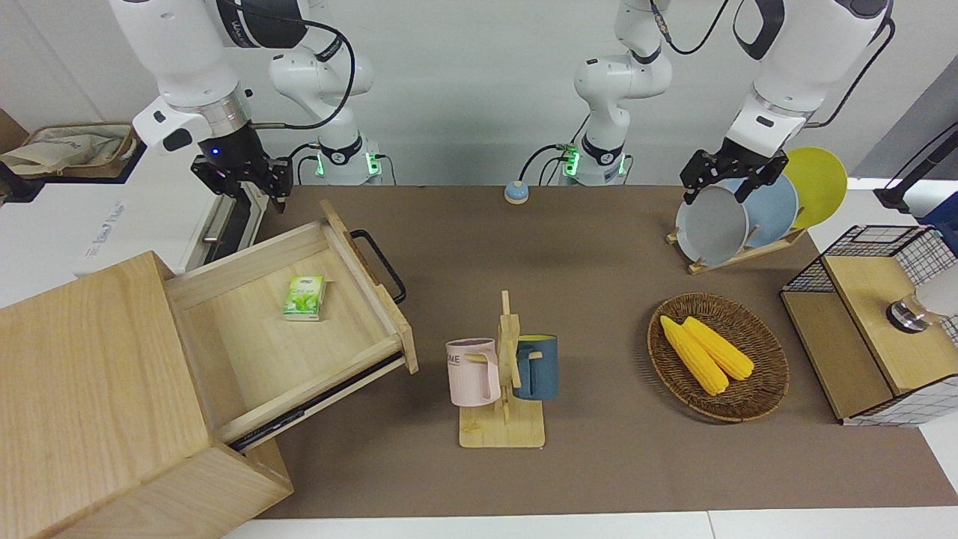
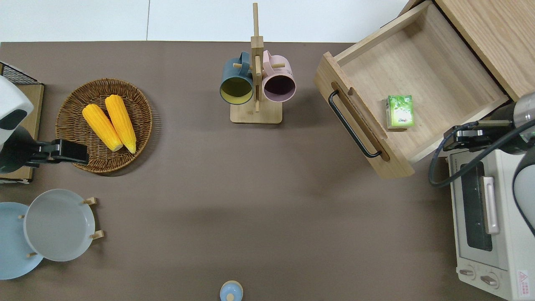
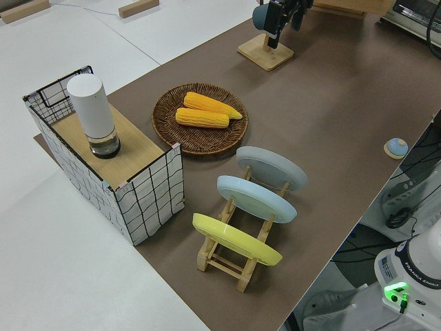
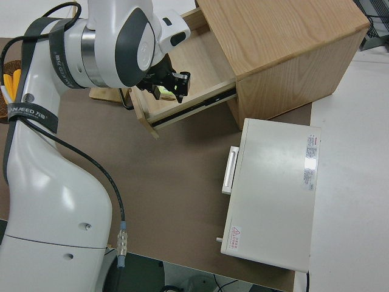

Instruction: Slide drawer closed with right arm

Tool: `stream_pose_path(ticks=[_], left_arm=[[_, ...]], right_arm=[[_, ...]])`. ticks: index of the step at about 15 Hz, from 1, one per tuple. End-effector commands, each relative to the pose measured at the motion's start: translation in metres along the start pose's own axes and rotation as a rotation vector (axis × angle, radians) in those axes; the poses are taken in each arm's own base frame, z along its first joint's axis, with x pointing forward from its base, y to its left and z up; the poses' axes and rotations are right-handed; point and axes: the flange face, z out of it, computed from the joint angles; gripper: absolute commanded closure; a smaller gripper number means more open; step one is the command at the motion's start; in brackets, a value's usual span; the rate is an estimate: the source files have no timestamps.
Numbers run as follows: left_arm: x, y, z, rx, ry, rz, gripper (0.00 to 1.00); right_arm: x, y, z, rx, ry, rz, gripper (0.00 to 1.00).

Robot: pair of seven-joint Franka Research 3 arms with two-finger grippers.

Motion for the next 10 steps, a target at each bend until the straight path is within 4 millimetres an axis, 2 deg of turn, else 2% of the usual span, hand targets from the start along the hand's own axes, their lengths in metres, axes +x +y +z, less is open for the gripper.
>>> stream_pose_path(ticks=[1,4,10], left_arm=[[-0.004,0.000,-0.002,0.013,-0.007,0.010,0.00],[-0.004,0.000,-0.002,0.013,-0.007,0.010,0.00],[-0.004,-0.001,-0.002,0.013,-0.007,0.009,0.00]], right_arm=[[-0.004,0.002,-0.002,-0.014,-0.015,-0.025,1.000],[-0.005,0.006,-0.005,-0.012,-0.013,-0.020,1.000],[-0.014,-0.006,-0.016,-0.017,-0.029,-0.021,1.000]])
